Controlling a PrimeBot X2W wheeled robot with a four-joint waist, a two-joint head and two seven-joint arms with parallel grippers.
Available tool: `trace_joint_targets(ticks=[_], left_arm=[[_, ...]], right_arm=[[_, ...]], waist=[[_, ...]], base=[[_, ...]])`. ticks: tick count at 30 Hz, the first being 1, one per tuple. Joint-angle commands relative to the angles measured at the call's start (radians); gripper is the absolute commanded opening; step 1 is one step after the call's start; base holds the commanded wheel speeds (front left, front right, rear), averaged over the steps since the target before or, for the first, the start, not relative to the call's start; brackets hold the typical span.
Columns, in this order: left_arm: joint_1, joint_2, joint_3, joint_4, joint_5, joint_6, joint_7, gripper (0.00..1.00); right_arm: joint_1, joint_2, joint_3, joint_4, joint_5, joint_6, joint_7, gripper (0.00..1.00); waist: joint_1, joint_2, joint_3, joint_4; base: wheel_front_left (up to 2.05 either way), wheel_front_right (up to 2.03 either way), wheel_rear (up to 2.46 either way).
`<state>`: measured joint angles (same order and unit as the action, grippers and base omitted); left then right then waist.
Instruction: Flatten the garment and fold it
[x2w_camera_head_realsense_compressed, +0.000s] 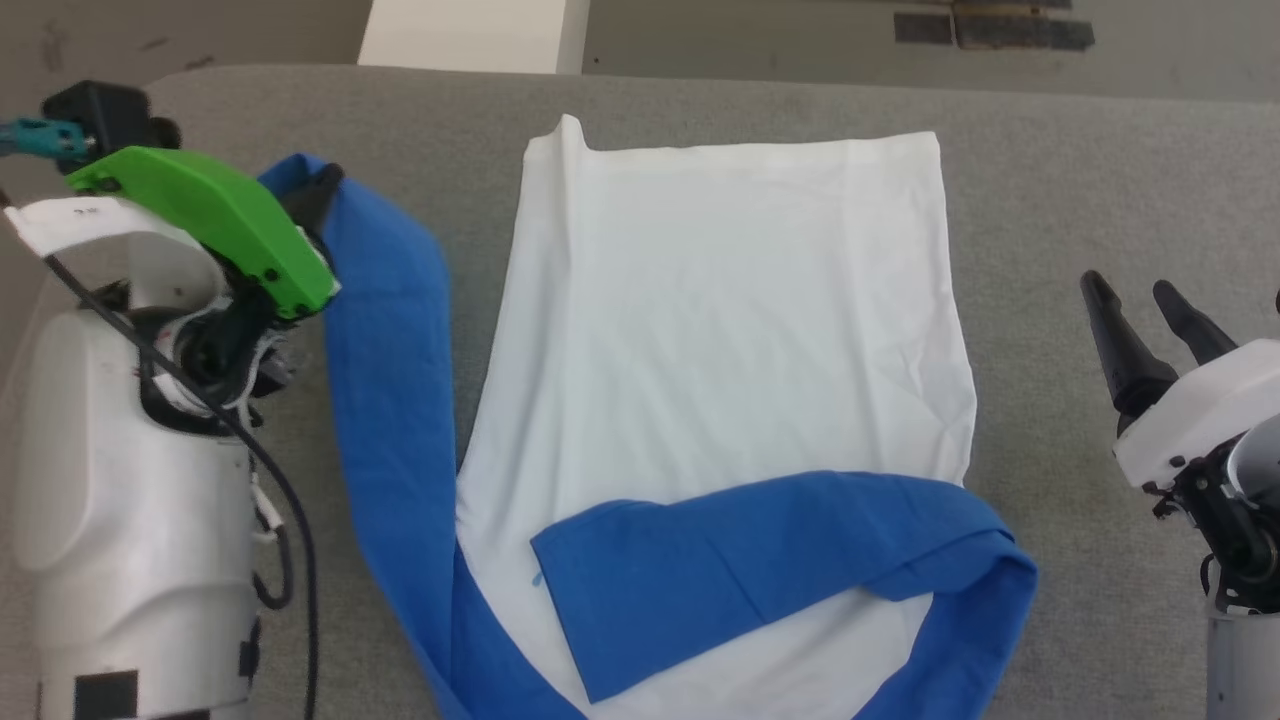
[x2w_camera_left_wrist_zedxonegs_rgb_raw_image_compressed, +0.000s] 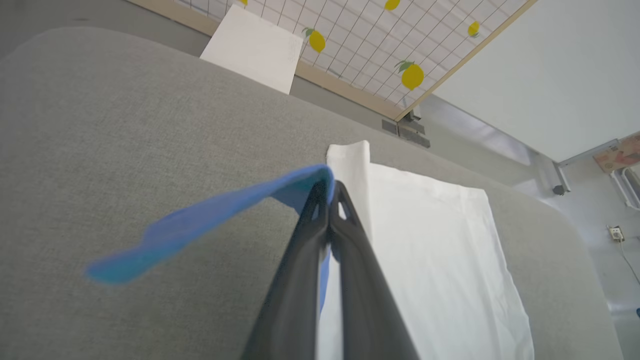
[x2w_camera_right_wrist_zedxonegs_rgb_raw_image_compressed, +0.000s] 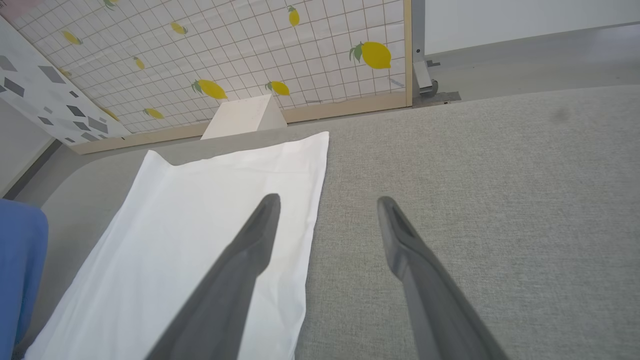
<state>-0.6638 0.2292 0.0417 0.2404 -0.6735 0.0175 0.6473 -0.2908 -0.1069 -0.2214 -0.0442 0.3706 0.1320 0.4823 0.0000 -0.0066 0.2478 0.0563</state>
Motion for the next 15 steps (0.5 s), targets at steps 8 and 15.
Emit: trace_joint_targets(ticks=[8,15], left_arm=[[0.087,-0.12,-0.183,-0.179,-0.011,-0.047,0.074,0.0],[0.177,-0.17,-0.399,-0.135,-0.006,-0.067,0.078,0.0]], right_arm=[[0.043,0.02,0.003,0.015,0.009,-0.001,-0.003,1.0],[0.061,0.029,0.006,0.025,0.018,-0.001,-0.007,1.0]], waist=[[0.0,0.0066,-0.15,0.038],[0.0,0.0066,-0.148,-0.016]], base=[[0.0,0.0,0.0],[0.0,0.0,0.0]])
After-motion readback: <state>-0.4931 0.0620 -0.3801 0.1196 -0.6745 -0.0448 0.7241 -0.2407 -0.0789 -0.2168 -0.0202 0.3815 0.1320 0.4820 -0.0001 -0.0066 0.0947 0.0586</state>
